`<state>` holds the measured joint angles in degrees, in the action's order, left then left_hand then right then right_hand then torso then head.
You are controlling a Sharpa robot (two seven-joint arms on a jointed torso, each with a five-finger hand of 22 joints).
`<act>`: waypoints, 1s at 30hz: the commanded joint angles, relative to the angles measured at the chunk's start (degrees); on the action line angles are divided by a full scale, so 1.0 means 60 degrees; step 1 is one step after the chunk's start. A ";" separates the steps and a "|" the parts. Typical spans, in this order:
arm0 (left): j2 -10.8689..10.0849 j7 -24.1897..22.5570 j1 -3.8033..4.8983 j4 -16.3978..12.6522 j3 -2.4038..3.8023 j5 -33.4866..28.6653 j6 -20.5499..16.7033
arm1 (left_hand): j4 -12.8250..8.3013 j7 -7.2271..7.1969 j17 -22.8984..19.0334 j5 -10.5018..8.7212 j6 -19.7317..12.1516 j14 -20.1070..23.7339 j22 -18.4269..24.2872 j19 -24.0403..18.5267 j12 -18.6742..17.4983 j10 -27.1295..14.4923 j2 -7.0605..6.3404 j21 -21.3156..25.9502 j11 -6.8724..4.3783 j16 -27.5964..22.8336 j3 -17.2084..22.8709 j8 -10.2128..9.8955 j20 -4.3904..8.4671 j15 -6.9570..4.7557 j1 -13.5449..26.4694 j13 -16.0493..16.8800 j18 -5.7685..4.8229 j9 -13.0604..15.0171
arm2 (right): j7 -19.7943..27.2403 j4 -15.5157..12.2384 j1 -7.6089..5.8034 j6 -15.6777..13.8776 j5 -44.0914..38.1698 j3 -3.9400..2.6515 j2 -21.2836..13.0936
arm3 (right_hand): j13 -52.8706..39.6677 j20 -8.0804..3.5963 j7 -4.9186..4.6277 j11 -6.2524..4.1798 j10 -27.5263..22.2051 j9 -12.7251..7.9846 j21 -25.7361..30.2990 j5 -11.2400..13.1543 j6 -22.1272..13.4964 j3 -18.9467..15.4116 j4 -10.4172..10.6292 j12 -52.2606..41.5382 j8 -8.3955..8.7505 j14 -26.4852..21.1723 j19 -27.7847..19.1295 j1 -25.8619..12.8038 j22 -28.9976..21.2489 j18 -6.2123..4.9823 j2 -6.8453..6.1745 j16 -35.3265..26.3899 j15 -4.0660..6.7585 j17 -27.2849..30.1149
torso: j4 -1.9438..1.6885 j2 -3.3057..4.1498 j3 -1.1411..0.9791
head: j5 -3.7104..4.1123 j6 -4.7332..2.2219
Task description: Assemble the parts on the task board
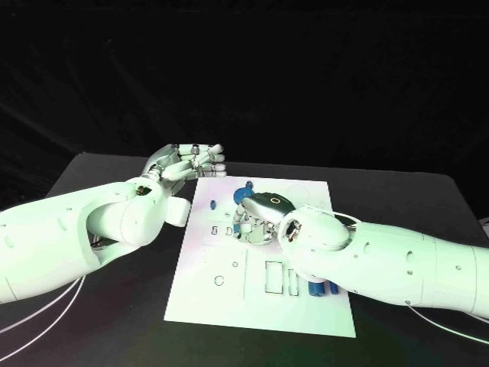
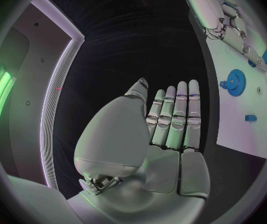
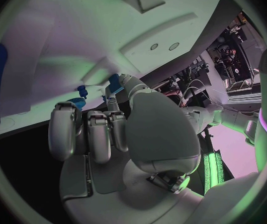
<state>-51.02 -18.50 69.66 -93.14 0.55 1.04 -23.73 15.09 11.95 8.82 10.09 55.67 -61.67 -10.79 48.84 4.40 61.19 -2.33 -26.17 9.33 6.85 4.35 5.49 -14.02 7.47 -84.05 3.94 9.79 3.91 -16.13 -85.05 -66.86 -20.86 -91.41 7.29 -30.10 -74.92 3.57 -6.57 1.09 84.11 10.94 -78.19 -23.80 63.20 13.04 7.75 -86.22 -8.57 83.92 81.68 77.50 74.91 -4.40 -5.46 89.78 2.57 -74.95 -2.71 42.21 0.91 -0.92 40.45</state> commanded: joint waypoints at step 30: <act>0.0022 0.0237 0.0006 0.0063 0.0006 0.0037 0.0071 | -0.0004 0.0095 0.0018 -0.0046 -0.0018 0.0077 0.0015 -0.0061 -0.0074 -0.0040 -0.0012 0.0052 0.0056 -0.0104 -0.0021 -0.0075 -0.0006 0.0002 -0.0052 -0.0009 0.0093 -0.0004 | 0.0087 0.0260 0.0076 0.0040 -0.0064 0.0017 0.0057 | -0.1647 0.0094 -0.0001 0.0144 0.0347 -0.0044 0.0144 0.0488 -0.0199 -0.0271 0.0173 0.0181 0.0249 0.0970 0.0014 -0.0706 0.0360 0.0157 -0.0334 -0.0035 -0.0105 -0.2331 | 0.0004 0.0000 0.0000 | 0.0130 -0.0083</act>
<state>-51.01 -17.36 69.66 -92.71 0.55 1.04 -23.75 15.09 12.16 8.86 10.09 55.46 -61.67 -10.76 48.84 4.16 61.19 -2.33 -26.17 9.33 6.41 4.35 5.27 -14.02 7.47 -84.05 3.94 9.79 3.91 -15.62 -83.54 -66.48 -21.09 -91.41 7.36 -29.76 -74.91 3.76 -6.66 1.51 84.10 10.71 -77.52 -21.15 62.31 11.70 8.87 -85.31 -7.28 84.14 81.87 73.79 74.94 -4.40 -7.63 89.78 2.36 -74.93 -2.71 42.19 0.91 -0.29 40.08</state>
